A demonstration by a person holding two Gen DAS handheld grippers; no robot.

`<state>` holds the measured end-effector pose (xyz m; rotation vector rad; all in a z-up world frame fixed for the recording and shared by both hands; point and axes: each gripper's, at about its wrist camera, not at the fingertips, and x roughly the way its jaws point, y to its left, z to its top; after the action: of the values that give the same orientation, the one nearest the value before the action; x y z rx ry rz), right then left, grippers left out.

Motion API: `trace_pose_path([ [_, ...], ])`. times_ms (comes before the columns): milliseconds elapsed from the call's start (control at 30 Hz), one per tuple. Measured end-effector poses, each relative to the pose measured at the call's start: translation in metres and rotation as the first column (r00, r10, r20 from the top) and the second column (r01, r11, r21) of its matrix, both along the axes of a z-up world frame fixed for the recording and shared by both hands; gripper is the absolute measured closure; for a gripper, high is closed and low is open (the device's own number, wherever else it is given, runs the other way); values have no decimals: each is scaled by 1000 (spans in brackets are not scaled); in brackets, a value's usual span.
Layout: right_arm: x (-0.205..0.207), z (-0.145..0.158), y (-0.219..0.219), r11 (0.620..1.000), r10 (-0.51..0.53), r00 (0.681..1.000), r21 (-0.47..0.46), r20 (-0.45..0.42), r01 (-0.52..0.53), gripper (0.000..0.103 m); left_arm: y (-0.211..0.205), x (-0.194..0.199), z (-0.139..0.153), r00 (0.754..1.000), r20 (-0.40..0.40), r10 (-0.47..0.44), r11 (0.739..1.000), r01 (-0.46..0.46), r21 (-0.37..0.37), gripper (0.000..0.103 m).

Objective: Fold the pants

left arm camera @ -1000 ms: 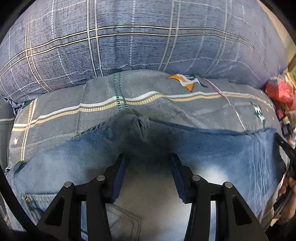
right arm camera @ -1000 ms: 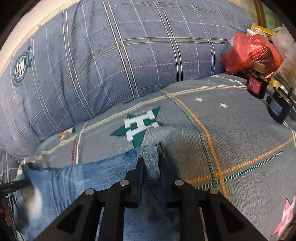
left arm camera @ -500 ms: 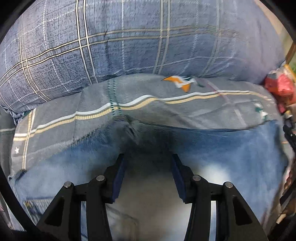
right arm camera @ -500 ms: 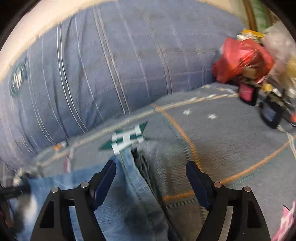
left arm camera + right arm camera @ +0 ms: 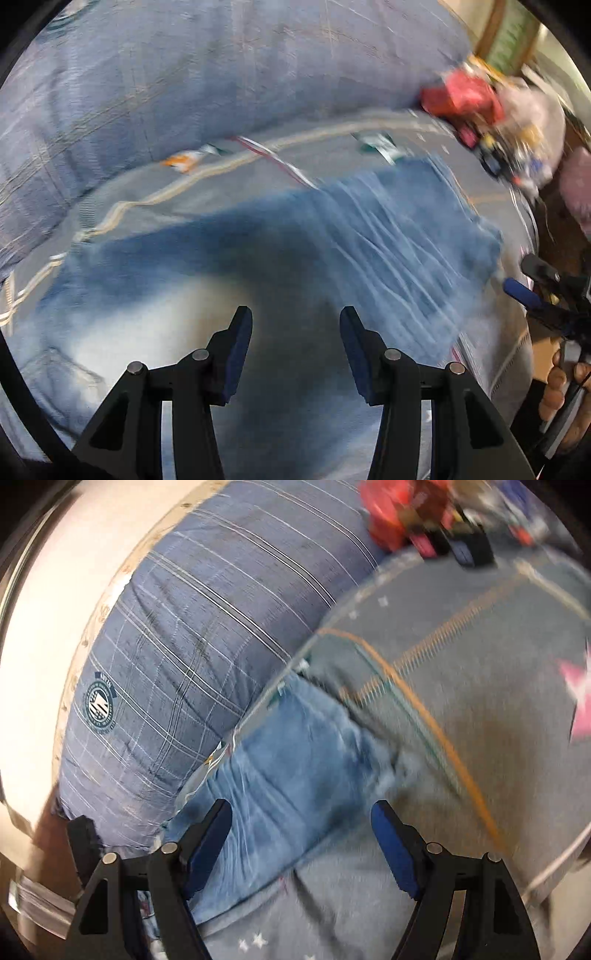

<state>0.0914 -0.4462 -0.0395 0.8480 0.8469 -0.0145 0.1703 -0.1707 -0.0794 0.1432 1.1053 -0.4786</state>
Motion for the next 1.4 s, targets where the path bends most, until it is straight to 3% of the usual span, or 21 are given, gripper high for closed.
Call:
trace_pose_path([
  [67,-3,-11,0,999,-12,1000,37,-17,12,23,-15,-1,-20,998,-44,-34,997,37,66,52],
  [100,-2,-17,-3,998,-24,999,54,-23,25,23,-20,-7,-17,999,17,-51,995,49,92,51],
  [133,-1,-21,-6,997,-42,999,64,-31,44,23,-23,-8,-17,998,11,-62,993,61,105,51],
  [300,1,-33,-24,982,-143,990,122,-14,143,23,-27,6,7,996,-47,-71,997,71,-10,50],
  [367,4,-37,-31,971,-170,985,173,-2,168,26,-34,16,20,997,-55,-62,996,58,-61,44],
  [467,8,-40,-37,961,-186,982,207,-4,183,39,-51,30,36,992,-106,-62,986,44,-159,40],
  [533,8,-43,-39,960,-192,981,205,-19,192,64,-67,37,41,987,-150,-65,979,34,-200,40],
  [600,7,-46,-40,959,-192,981,206,-28,193,72,-84,48,45,982,-179,-58,976,18,-219,40],
  [700,5,-38,-36,974,-167,986,152,-3,166,77,-108,59,48,979,-197,-52,971,3,-240,40],
  [867,16,-8,-8,999,-25,997,-40,74,28,80,-133,70,45,964,-261,-51,963,-22,-269,40],
  [1033,23,7,21,989,88,990,-128,109,-74,83,-151,75,38,956,-285,-72,978,11,-209,39],
  [1267,26,8,37,979,179,975,-117,131,-164,88,-180,82,29,943,-312,-116,991,89,-99,39],
  [1300,27,9,40,977,193,972,-114,137,-178,94,-186,84,26,939,-320,-124,991,104,-81,39],
  [1400,27,12,47,967,240,959,-124,150,-223,95,-200,89,18,946,-303,-117,993,120,-6,39],
])
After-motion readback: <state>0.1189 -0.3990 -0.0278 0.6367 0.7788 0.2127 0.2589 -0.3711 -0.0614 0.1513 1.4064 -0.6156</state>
